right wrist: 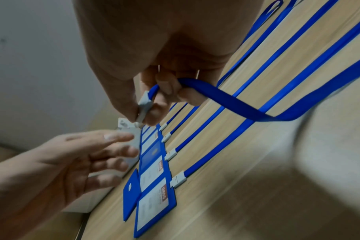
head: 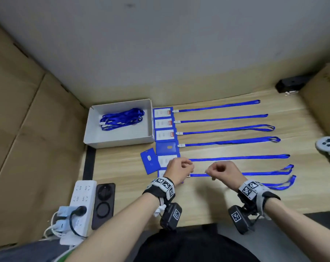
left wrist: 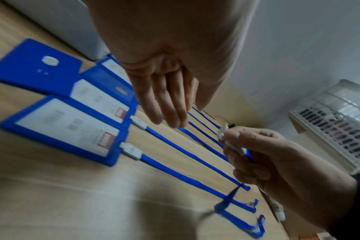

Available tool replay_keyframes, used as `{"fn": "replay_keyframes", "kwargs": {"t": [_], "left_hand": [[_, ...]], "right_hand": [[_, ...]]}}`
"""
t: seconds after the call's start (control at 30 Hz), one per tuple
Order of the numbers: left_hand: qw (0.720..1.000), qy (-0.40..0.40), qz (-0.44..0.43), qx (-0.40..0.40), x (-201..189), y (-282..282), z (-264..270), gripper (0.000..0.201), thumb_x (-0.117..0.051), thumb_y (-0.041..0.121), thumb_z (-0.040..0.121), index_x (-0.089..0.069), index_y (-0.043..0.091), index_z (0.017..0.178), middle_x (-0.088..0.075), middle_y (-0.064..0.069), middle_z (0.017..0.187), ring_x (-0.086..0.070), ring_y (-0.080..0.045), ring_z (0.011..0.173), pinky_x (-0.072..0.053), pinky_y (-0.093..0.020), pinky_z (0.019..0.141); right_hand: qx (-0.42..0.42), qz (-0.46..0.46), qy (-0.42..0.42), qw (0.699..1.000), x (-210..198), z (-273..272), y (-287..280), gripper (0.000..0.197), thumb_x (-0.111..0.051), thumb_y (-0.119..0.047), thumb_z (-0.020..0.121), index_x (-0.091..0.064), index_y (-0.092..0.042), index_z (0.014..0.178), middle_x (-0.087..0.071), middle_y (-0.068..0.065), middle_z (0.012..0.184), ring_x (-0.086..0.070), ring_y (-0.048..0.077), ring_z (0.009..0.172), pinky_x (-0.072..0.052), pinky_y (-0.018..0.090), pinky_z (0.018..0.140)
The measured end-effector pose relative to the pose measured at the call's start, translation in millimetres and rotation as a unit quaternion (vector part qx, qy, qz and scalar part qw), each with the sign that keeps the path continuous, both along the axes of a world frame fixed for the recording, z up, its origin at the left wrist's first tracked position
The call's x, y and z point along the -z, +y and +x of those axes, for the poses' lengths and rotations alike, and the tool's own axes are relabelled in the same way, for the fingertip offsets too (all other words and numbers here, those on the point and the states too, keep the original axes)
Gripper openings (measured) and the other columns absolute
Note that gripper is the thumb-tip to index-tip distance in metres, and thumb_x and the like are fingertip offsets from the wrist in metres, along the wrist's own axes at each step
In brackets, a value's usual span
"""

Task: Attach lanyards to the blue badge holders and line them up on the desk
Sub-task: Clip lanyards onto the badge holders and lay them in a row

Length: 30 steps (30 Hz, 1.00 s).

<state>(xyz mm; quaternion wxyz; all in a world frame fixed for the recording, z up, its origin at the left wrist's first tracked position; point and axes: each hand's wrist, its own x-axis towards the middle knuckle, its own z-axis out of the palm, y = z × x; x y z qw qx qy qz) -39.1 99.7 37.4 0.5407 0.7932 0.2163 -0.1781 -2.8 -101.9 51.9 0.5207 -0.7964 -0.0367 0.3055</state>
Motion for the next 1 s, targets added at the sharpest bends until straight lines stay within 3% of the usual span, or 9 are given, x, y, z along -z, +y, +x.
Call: {"fn": "replay_keyframes", "kwargs": {"t": [0.1,0.23,0.3,0.4,0.57,0.77,0.87,0.93,1.0], "left_hand": [[0.995,0.012,0.054,-0.078,20.2,36.7,-2.5,0.013,-0.065,0.021,0.084,-0.072,0.016,0.095,-0.073,0.002,0.082,-0.068,-0.015,0.079,-0.057,-0.030,0.078],[0.979,0.068,0.117,-0.155,45.5,89.8,-2.1,0.023,-0.065,0.020,0.086,-0.066,0.014,0.108,-0.070,-0.005,0.107,-0.063,-0.025,0.105,-0.049,-0.031,0.089],[0.970,0.091,0.155,-0.166,58.8,110.0,1.9,0.039,-0.068,0.028,0.084,-0.058,0.009,0.117,-0.063,-0.009,0.118,-0.058,-0.029,0.114,-0.044,-0.033,0.091],[0.949,0.137,0.228,-0.171,76.7,124.5,8.3,0.072,-0.072,0.053,0.075,-0.046,0.005,0.123,-0.050,-0.012,0.126,-0.044,-0.030,0.123,-0.037,-0.036,0.099],[0.936,0.098,0.299,-0.158,95.5,121.6,9.9,0.079,-0.074,0.065,0.066,-0.046,0.009,0.115,-0.050,-0.010,0.119,-0.045,-0.030,0.115,-0.033,-0.036,0.101],[0.940,0.102,0.264,-0.189,100.6,132.4,3.9,0.069,-0.078,0.056,0.067,-0.054,0.011,0.114,-0.053,-0.010,0.120,-0.045,-0.029,0.119,-0.035,-0.034,0.104],[0.942,0.118,0.245,-0.195,96.5,134.3,-2.4,0.058,-0.077,0.054,0.068,-0.061,0.016,0.109,-0.054,-0.008,0.119,-0.046,-0.028,0.120,-0.038,-0.036,0.104],[0.947,0.136,0.224,-0.187,91.5,137.6,-3.2,0.046,-0.073,0.057,0.064,-0.068,0.019,0.089,-0.062,-0.004,0.101,-0.056,-0.027,0.105,-0.048,-0.036,0.091],[0.958,0.136,0.180,-0.177,90.4,141.7,-4.0,0.044,-0.066,0.058,0.062,-0.065,0.015,0.070,-0.064,0.003,0.070,-0.060,-0.026,0.071,-0.052,-0.032,0.068]], "right_hand": [[0.001,-0.014,0.019,1.000,10.5,8.9,17.9,0.016,-0.072,-0.009,0.085,-0.071,0.000,0.073,-0.067,0.000,0.064,-0.057,0.007,0.055,-0.045,0.014,0.061],[0.030,-0.028,0.037,0.998,25.5,15.3,43.7,0.013,-0.071,-0.007,0.087,-0.071,0.003,0.077,-0.069,0.003,0.069,-0.057,0.007,0.054,-0.048,0.017,0.062],[0.040,-0.039,0.034,0.998,31.9,15.6,52.7,0.017,-0.070,-0.006,0.088,-0.068,0.008,0.077,-0.063,0.003,0.061,-0.053,0.005,0.051,-0.044,0.011,0.058],[0.048,-0.066,0.042,0.996,38.6,13.5,56.4,0.019,-0.071,-0.010,0.088,-0.069,0.004,0.075,-0.061,0.001,0.058,-0.052,0.005,0.054,-0.043,0.018,0.062],[0.058,-0.092,0.043,0.993,33.4,7.1,51.1,0.019,-0.070,-0.008,0.087,-0.068,0.005,0.073,-0.061,0.008,0.061,-0.048,0.002,0.049,-0.040,0.013,0.055],[0.056,-0.126,0.047,0.989,35.7,6.4,37.0,0.020,-0.071,-0.021,0.087,-0.071,-0.013,0.069,-0.065,0.004,0.061,-0.045,0.016,0.051,-0.038,0.039,0.053],[0.046,-0.118,0.041,0.991,32.5,5.8,34.0,0.018,-0.072,-0.022,0.086,-0.072,-0.014,0.070,-0.067,0.008,0.063,-0.050,0.018,0.057,-0.040,0.041,0.055],[0.040,-0.107,0.039,0.993,31.2,6.4,32.9,0.019,-0.072,-0.022,0.086,-0.072,-0.013,0.070,-0.069,0.013,0.068,-0.056,0.021,0.065,-0.044,0.039,0.061],[0.035,-0.096,0.036,0.994,30.1,7.9,31.5,0.019,-0.072,-0.021,0.086,-0.072,-0.011,0.071,-0.071,0.016,0.072,-0.061,0.026,0.072,-0.048,0.036,0.069]]}}
